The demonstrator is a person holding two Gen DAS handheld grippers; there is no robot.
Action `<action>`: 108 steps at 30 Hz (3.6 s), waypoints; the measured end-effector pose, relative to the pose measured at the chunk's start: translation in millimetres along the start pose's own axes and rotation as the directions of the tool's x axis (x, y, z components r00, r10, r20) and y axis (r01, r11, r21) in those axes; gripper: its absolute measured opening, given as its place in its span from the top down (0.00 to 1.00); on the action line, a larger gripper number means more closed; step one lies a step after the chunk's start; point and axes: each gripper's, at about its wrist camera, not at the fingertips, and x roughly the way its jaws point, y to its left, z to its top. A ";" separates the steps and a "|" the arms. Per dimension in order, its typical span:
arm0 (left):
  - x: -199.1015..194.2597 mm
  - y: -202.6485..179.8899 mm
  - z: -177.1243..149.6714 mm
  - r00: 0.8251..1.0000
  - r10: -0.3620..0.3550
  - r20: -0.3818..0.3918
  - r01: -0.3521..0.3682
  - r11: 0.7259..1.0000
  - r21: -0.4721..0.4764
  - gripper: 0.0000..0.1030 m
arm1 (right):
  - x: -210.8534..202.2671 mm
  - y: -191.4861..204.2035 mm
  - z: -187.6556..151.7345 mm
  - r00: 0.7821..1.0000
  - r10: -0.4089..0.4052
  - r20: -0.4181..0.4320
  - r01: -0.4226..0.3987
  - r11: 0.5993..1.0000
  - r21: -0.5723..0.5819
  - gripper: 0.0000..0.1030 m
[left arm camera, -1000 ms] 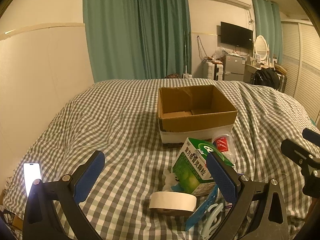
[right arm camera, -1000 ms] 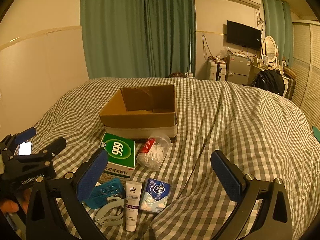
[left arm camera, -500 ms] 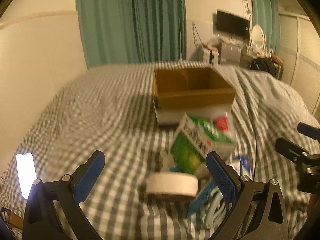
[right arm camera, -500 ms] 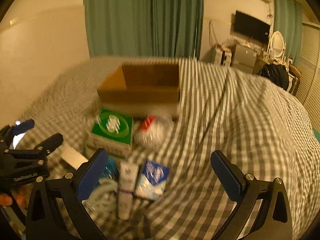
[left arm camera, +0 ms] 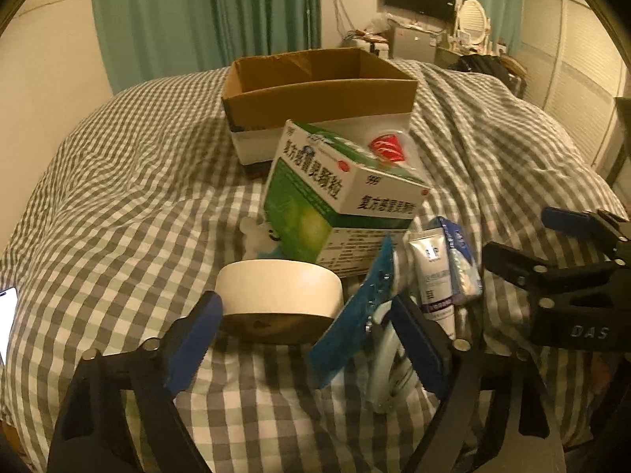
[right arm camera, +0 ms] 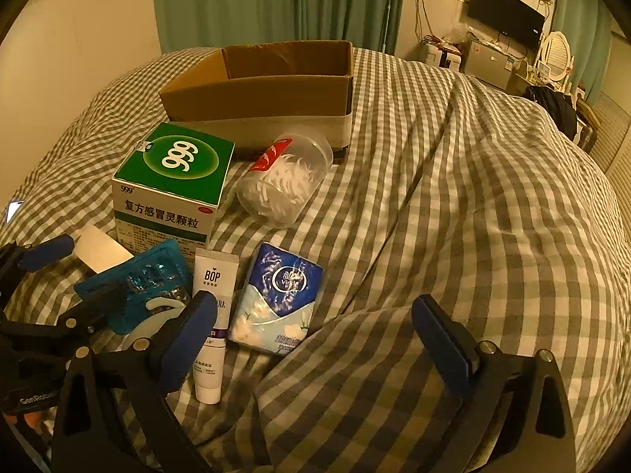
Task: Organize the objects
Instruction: 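Grasp the blue blister pack with the left tool while the right tool grasps the white toothpaste tube, then carry blister pack and toothpaste tube over the cardboard box and open both tools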
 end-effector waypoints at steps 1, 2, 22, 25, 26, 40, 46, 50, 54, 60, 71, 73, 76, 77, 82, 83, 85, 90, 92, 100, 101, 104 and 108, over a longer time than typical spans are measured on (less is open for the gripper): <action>-1.4 -0.1 -0.8 1.000 0.002 -0.001 -0.002 1.000 0.002 0.22 | 0.6 0.1 -0.2 1.000 0.000 0.000 0.000 1.000 -0.002 0.04; -2.8 -0.2 -1.4 1.000 0.004 -0.004 -0.004 1.000 0.006 0.24 | 1.0 0.7 0.4 1.000 0.000 0.000 0.000 1.000 -0.004 0.04; -9.4 24.2 -5.3 0.995 -0.086 -0.056 0.082 0.995 -0.061 0.56 | 3.3 10.8 -1.1 0.999 0.035 -0.007 -0.036 0.999 -0.035 0.04; 1.2 13.8 -9.0 0.985 -0.138 -0.098 0.135 0.990 -0.039 0.57 | 7.9 17.6 -4.1 0.999 0.041 -0.030 -0.042 0.998 -0.056 0.04; 5.1 9.1 -9.0 0.981 -0.161 -0.108 0.159 0.987 -0.029 0.57 | 9.7 19.8 -5.3 0.998 0.040 -0.039 -0.043 0.997 -0.063 0.04; -28.7 12.0 -3.4 0.984 -0.177 0.002 0.177 0.984 0.008 0.90 | 34.2 51.0 -20.7 0.973 0.134 -0.187 -0.157 0.980 -0.118 0.52; -34.5 14.8 -3.4 0.982 -0.189 0.017 0.189 0.982 0.001 0.91 | 32.8 53.0 -23.6 0.965 0.182 -0.190 -0.206 0.972 -0.113 0.82; -43.7 16.1 0.6 0.981 -0.189 0.038 0.190 0.982 -0.003 0.91 | 18.8 52.9 -24.3 0.970 0.185 -0.160 -0.207 0.970 -0.130 0.82; -53.2 16.8 5.6 0.980 -0.190 0.065 0.190 0.982 -0.004 0.92 | -12.0 50.0 -20.3 0.978 0.193 -0.085 -0.204 0.967 -0.151 0.82; -69.9 17.5 29.2 0.973 -0.191 0.127 0.192 0.981 0.005 0.93 | -61.9 39.4 8.5 0.979 0.196 0.047 -0.186 0.968 -0.166 0.82; -86.1 20.8 142.7 0.931 -0.127 0.341 0.122 0.992 0.037 0.93 | -70.5 36.5 135.2 0.958 0.205 0.201 -0.162 0.964 -0.210 0.82; -76.0 24.0 163.2 0.929 -0.110 0.354 0.109 0.994 0.022 0.93 | -62.4 33.6 156.8 0.955 0.207 0.212 -0.162 0.964 -0.209 0.82; -49.8 29.5 190.0 0.932 -0.082 0.353 0.088 0.996 -0.002 0.93 | -47.7 29.6 184.6 0.955 0.201 0.217 -0.156 0.965 -0.209 0.82; -40.9 31.3 195.8 0.935 -0.074 0.347 0.082 0.997 -0.009 0.93 | -38.9 28.3 194.1 0.956 0.196 0.216 -0.151 0.966 -0.208 0.82; 16.2 37.9 217.1 0.960 -0.052 0.274 0.060 0.998 -0.022 0.93 | 12.7 26.2 229.6 0.966 0.184 0.181 -0.148 0.970 -0.194 0.82; 28.3 39.2 220.4 0.965 -0.049 0.259 0.056 0.998 -0.023 0.93 | 22.1 26.5 233.9 0.968 0.184 0.169 -0.150 0.970 -0.193 0.82; 48.7 41.1 224.0 0.972 -0.048 0.231 0.056 0.998 -0.027 0.93 | 42.2 27.1 237.7 0.973 0.184 0.141 -0.156 0.969 -0.191 0.82; 88.8 43.4 226.0 0.984 -0.053 0.170 0.059 0.998 -0.032 0.93 | 82.0 9.9 242.0 0.971 0.215 0.107 -0.200 0.970 -0.137 0.82; 96.7 43.3 225.8 0.987 -0.049 0.155 0.055 0.998 -0.034 0.93 | 82.1 5.5 237.9 0.963 0.244 0.116 -0.232 0.967 -0.108 0.81; 79.3 43.6 217.7 0.989 -0.058 0.139 0.063 0.998 -0.031 0.77 | 35.4 -3.4 239.4 0.957 0.211 0.200 -0.201 0.977 -0.067 0.45; 73.6 44.1 216.4 0.989 -0.055 0.140 0.060 0.998 -0.035 0.68 | 25.4 -3.2 238.9 0.955 0.207 0.214 -0.196 0.978 -0.068 0.44; 47.9 45.0 212.6 0.983 -0.023 0.182 0.034 0.998 -0.057 0.26 | 1.7 -9.0 244.6 0.953 0.175 0.248 -0.163 0.984 -0.069 0.40; 5.7 44.0 202.9 0.974 -0.009 0.225 0.024 0.997 -0.067 0.16 | -48.2 -6.1 229.9 0.945 0.131 0.301 -0.114 0.991 -0.073 0.27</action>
